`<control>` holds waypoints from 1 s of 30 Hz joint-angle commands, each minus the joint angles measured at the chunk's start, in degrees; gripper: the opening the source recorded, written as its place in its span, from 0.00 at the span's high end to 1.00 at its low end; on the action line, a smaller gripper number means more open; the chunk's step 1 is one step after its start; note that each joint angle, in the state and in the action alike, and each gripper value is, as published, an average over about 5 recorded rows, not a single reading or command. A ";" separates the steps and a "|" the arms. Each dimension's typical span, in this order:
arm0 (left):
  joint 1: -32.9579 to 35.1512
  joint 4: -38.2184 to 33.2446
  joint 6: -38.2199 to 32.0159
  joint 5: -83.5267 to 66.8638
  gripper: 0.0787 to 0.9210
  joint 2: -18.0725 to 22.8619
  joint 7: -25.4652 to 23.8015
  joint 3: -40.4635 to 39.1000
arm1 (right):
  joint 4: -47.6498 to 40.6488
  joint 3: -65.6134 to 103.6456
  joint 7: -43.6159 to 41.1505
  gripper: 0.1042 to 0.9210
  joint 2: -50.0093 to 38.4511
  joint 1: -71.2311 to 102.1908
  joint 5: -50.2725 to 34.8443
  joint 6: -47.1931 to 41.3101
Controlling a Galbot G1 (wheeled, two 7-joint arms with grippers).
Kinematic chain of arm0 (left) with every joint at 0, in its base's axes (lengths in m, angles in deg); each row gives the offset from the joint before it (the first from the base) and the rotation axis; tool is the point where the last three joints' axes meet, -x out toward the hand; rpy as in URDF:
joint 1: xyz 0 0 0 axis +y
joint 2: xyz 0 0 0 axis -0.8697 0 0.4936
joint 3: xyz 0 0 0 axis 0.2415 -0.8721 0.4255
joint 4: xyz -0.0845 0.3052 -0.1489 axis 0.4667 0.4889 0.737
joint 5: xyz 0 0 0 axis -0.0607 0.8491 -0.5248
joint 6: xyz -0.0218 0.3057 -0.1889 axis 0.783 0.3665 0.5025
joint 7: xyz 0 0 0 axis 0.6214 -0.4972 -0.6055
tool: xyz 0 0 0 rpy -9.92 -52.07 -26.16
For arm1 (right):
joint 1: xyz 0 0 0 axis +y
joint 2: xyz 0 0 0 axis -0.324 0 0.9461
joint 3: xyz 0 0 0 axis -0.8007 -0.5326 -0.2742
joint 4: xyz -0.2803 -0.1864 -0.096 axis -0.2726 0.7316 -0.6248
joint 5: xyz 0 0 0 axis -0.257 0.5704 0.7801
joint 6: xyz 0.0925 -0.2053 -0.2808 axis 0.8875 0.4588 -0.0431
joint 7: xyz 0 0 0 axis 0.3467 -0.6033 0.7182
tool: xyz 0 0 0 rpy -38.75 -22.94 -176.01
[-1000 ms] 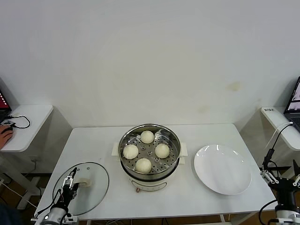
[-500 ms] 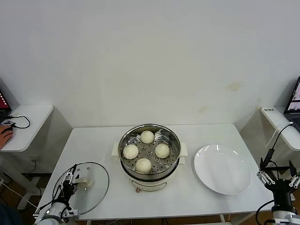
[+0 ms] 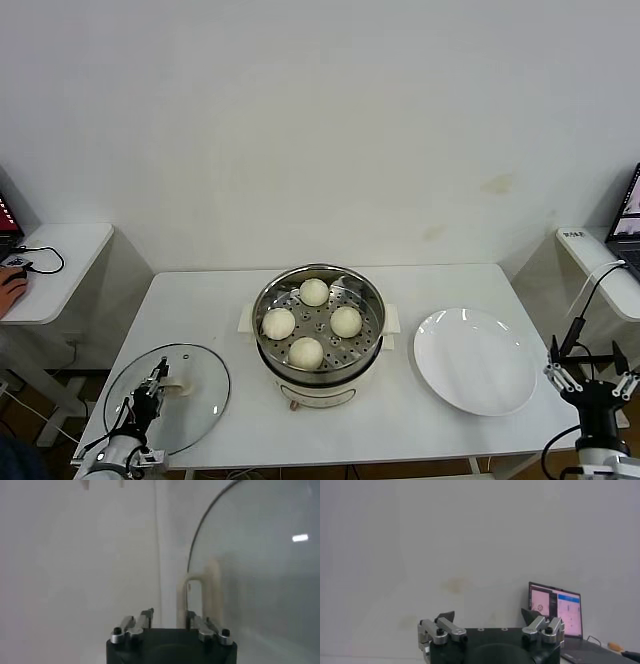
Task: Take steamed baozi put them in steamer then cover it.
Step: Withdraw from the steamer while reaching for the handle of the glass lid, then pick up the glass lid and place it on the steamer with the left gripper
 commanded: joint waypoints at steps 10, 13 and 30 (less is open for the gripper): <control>4.64 -15.42 2.22 -4.38 0.92 -2.14 -0.40 6.10 | 1.17 -0.92 -0.45 0.12 -0.34 0.53 0.10 0.05; 4.73 -18.19 4.33 -7.23 0.92 -3.99 -2.79 8.18 | 1.08 -1.20 -0.64 0.12 -0.63 0.73 0.25 0.15; -1.56 -31.50 14.90 -15.23 0.92 -13.91 -13.30 -0.51 | 1.78 -3.26 -0.85 0.12 0.42 1.79 3.12 0.43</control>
